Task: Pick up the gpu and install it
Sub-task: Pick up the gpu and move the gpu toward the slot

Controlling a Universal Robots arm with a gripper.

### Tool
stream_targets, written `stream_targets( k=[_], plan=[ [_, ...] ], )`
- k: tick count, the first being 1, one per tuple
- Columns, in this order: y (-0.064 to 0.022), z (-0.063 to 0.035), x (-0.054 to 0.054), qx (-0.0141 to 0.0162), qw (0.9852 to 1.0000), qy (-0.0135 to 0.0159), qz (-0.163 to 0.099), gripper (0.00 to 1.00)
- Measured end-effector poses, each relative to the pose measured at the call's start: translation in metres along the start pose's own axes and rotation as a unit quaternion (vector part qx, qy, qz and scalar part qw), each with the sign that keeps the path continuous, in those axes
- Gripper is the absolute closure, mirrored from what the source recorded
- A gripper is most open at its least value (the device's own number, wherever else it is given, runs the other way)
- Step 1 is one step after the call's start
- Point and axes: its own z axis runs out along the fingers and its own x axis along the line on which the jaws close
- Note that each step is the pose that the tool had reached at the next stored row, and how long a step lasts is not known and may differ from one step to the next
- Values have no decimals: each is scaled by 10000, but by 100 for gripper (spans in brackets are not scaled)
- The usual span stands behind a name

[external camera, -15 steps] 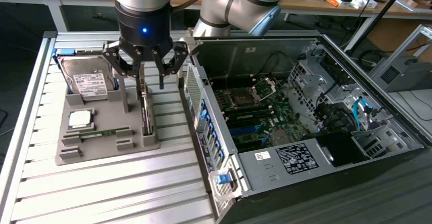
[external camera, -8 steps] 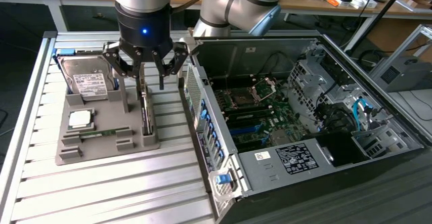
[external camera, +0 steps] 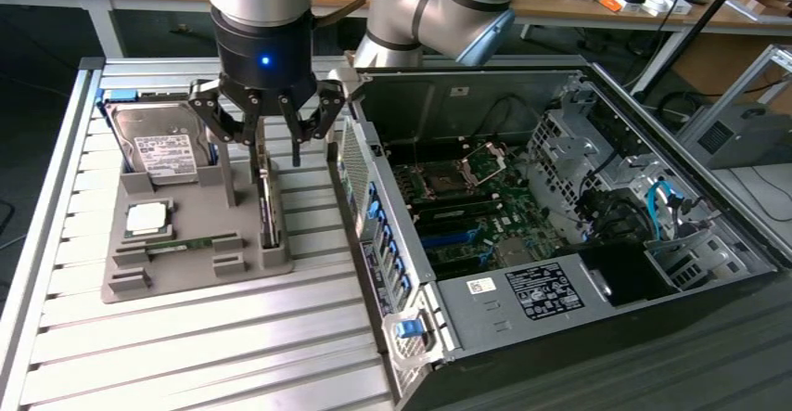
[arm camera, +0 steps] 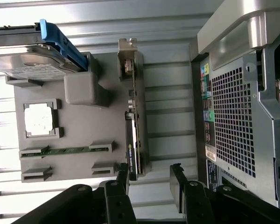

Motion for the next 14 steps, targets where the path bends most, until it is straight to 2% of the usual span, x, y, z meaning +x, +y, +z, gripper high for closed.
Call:
stream_targets(
  k=[14],
  plan=[
    [-4, 82, 2, 0, 10000, 0, 0, 52]
  ],
)
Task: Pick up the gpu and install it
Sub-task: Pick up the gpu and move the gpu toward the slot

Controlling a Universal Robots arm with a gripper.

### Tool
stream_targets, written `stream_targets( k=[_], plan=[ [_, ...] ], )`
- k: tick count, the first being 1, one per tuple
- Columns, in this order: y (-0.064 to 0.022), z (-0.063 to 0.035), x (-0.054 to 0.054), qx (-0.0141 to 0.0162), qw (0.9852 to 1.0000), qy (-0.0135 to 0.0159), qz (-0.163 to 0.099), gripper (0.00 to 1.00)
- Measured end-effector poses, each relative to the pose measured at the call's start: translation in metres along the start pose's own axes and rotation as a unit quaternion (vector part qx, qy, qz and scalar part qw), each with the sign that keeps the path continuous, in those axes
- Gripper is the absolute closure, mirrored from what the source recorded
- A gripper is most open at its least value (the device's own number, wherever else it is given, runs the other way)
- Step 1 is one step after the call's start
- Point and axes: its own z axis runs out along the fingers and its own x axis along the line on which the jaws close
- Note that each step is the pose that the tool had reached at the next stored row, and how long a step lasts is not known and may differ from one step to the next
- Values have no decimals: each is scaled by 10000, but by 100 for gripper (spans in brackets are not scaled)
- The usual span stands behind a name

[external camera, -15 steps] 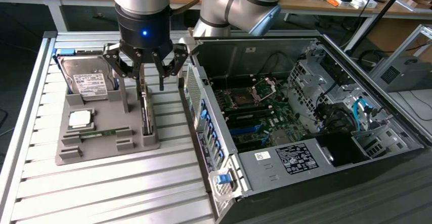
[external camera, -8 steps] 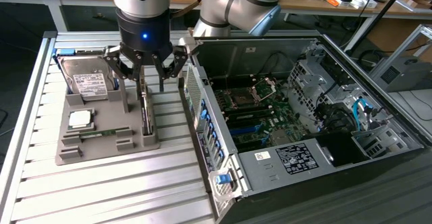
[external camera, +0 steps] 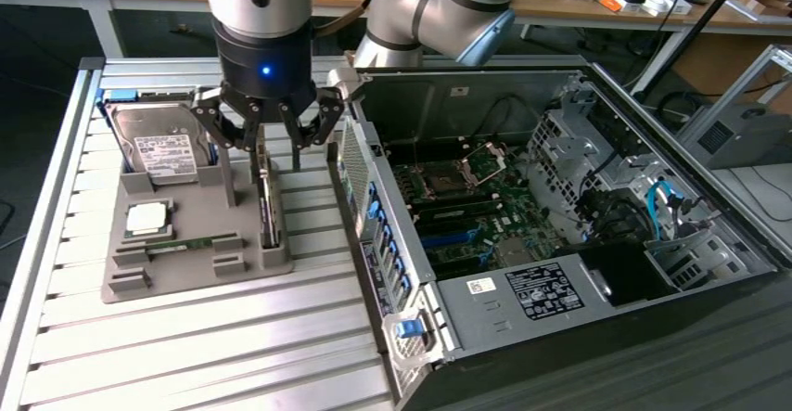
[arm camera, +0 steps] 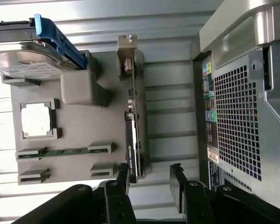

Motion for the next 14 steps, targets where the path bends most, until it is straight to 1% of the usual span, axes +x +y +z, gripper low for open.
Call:
stream_targets(
  k=[14],
  plan=[
    [-2, 44, 1, 1, 10000, 0, 0, 52]
  ],
)
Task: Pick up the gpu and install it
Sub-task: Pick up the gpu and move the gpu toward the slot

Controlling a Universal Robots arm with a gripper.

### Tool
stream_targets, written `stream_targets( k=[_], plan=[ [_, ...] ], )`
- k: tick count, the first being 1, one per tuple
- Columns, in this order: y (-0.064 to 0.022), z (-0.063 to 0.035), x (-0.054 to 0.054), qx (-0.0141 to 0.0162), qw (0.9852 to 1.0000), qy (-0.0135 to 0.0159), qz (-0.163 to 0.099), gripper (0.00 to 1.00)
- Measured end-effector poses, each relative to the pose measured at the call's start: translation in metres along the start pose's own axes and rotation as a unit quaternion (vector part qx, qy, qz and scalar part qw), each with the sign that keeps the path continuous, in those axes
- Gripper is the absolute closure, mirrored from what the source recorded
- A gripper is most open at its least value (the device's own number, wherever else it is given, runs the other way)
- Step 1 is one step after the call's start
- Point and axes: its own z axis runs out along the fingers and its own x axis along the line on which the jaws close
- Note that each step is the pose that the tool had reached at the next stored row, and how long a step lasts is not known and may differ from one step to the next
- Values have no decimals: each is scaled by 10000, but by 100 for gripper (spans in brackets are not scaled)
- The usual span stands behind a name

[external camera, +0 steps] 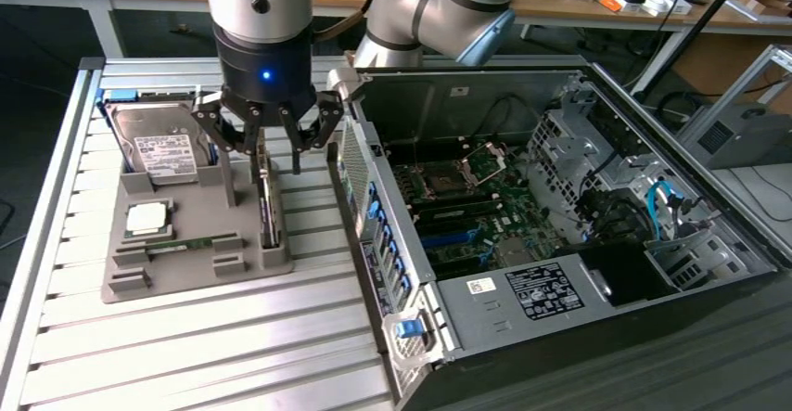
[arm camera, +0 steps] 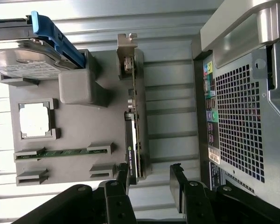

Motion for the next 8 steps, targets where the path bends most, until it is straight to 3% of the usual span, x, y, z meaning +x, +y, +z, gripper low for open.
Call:
stream_targets(
  k=[8],
  plan=[
    [4, 30, 1, 1, 10000, 0, 0, 52]
  ],
)
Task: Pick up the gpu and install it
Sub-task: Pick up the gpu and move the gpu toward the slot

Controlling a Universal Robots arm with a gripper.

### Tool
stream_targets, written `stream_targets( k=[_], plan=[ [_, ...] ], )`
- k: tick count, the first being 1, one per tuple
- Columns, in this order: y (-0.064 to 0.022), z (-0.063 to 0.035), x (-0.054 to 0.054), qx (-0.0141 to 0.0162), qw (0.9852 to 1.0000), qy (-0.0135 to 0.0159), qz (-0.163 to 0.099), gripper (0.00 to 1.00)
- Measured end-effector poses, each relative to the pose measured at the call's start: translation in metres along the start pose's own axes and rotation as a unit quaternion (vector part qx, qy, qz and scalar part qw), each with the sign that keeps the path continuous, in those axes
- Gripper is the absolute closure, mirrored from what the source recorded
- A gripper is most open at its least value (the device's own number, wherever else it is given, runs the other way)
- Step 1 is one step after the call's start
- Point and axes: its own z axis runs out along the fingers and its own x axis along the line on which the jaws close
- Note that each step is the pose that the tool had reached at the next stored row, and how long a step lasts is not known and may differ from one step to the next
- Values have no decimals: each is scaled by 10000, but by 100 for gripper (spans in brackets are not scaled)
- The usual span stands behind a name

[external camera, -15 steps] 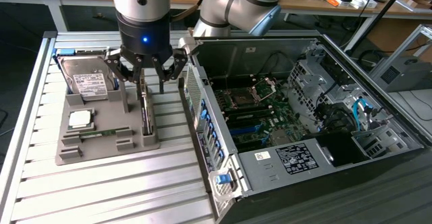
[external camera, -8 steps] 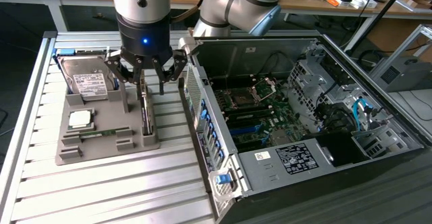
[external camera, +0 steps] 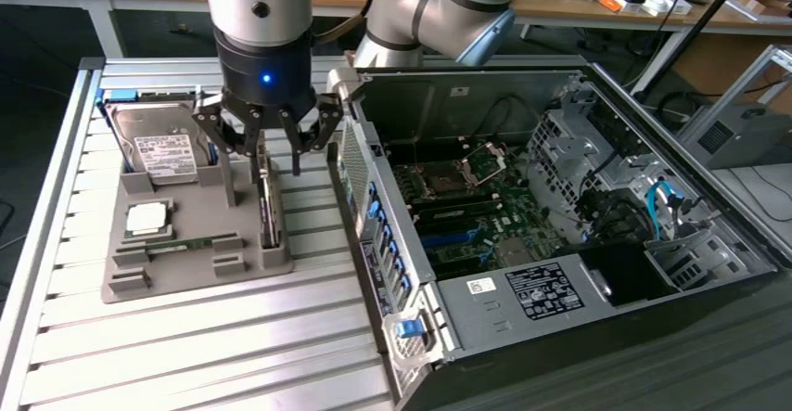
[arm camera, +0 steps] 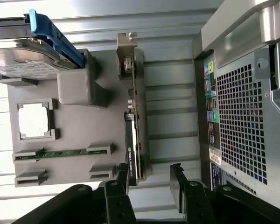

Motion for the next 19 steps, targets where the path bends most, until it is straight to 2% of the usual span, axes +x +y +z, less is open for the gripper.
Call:
stream_targets(
  k=[19],
  plan=[
    [-3, 92, 2, 3, 10000, 0, 0, 52]
  ],
)
